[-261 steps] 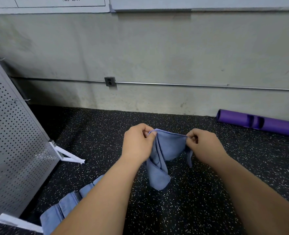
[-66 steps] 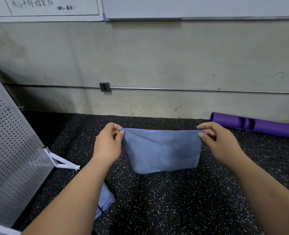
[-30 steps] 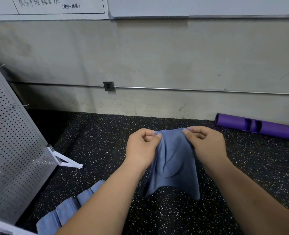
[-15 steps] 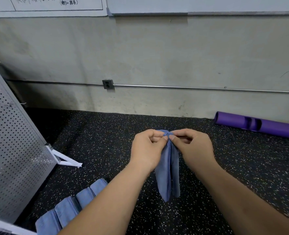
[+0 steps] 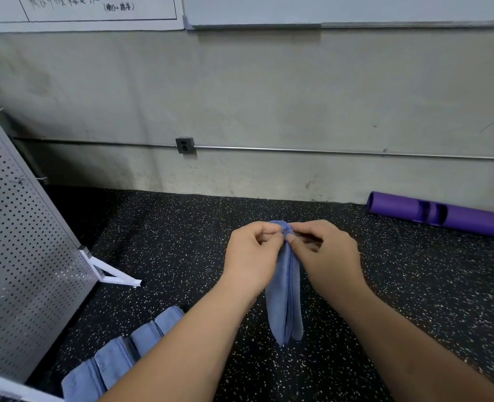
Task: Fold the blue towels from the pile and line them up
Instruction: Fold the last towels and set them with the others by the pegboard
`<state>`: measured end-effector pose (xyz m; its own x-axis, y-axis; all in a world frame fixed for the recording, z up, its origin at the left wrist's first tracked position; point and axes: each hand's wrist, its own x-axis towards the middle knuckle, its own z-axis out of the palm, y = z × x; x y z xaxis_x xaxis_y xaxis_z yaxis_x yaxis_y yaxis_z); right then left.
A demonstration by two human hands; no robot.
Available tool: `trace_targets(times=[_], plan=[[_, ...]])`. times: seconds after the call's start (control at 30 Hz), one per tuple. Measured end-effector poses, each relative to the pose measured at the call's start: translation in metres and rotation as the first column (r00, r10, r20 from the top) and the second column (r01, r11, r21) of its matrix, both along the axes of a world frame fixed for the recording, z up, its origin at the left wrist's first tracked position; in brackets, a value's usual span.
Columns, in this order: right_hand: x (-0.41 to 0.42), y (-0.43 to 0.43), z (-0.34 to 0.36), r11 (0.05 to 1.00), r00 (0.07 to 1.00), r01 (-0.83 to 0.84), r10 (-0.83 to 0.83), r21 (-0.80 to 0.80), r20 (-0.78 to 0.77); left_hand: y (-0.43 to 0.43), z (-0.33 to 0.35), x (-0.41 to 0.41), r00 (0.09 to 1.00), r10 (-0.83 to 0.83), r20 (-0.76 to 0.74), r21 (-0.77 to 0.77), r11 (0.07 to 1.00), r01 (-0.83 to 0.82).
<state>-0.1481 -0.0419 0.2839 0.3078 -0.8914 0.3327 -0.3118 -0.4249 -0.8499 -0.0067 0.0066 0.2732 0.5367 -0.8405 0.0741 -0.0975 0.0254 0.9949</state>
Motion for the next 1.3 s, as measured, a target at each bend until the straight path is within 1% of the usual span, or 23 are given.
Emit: trace_targets(times=[0.1,0.2,0.27,0.33,0.4,0.47,0.57,0.63,0.7,0.83,0.93,1.0,1.1,1.13,1.17,1.23,1.3], plan=[[0.001,0.004,0.0,0.999,1.0,-0.011,0.011,-0.03,-0.01,0.002,0.008,-0.002,1.0,0.009,-0.022,-0.006,1.0,-0.009],[0.0,0.004,-0.001,1.0,0.999,0.029,-0.028,-0.011,0.03,0.006,0.016,-0.005,0.999,-0.034,-0.041,-0.025,0.999,0.033],[0.001,-0.002,-0.002,0.999,0.998,0.039,-0.04,0.004,0.044,0.009,0.019,-0.003,0.998,-0.061,0.013,-0.037,0.997,0.062],[0.0,-0.01,-0.003,0.999,0.997,0.043,-0.044,0.023,0.059,0.007,0.017,0.008,0.987,-0.035,0.158,-0.039,0.998,0.041],[-0.003,-0.02,-0.003,0.996,0.992,0.063,-0.069,0.065,0.107,0.007,0.013,0.023,0.946,0.004,0.325,-0.018,1.0,0.001],[-0.008,-0.027,-0.003,0.991,0.98,0.072,-0.092,0.116,0.176,0.009,0.011,0.037,0.891,0.006,0.453,0.012,1.0,-0.012],[-0.018,-0.035,0.0,0.988,0.964,0.048,-0.084,0.145,0.251,0.014,0.008,0.052,0.803,-0.118,0.584,0.103,0.992,0.071],[-0.023,-0.037,0.0,0.989,0.962,0.032,-0.07,0.147,0.264,0.016,0.006,0.059,0.774,-0.233,0.589,0.162,0.972,0.17],[-0.027,-0.039,0.0,0.99,0.968,0.031,-0.063,0.134,0.243,0.018,0.003,0.062,0.757,-0.305,0.578,0.181,0.952,0.246],[-0.029,-0.042,0.0,0.994,0.976,0.035,-0.058,0.108,0.211,0.016,0.004,0.056,0.732,-0.304,0.61,0.12,0.948,0.293],[-0.028,-0.043,-0.001,0.994,0.974,0.049,-0.069,0.096,0.216,0.014,0.003,0.05,0.672,-0.357,0.649,0.139,0.924,0.357],[-0.027,-0.043,-0.001,0.994,0.971,0.054,-0.074,0.092,0.228,0.011,-0.002,0.048,0.604,-0.361,0.711,0.179,0.923,0.341],[-0.029,-0.044,-0.002,0.993,0.969,0.057,-0.079,0.099,0.234,0.009,-0.007,0.05,0.502,-0.341,0.795,0.265,0.939,0.218],[-0.03,-0.045,-0.001,0.994,0.973,0.066,-0.084,0.091,0.215,0.008,-0.007,0.052,0.495,-0.307,0.813,0.254,0.952,0.174],[-0.032,-0.048,-0.003,0.994,0.982,0.086,-0.096,0.068,0.165,0.007,-0.007,0.054,0.507,-0.262,0.821,0.221,0.965,0.142],[-0.038,-0.052,-0.006,0.992,0.992,0.127,-0.127,0.014,-0.02,0.006,-0.004,0.059,0.56,-0.184,0.808,0.147,0.983,0.11],[-0.041,-0.053,-0.008,0.989,0.973,0.148,-0.147,-0.011,-0.18,0.007,-0.003,0.062,0.615,-0.178,0.768,0.131,0.984,0.121]])
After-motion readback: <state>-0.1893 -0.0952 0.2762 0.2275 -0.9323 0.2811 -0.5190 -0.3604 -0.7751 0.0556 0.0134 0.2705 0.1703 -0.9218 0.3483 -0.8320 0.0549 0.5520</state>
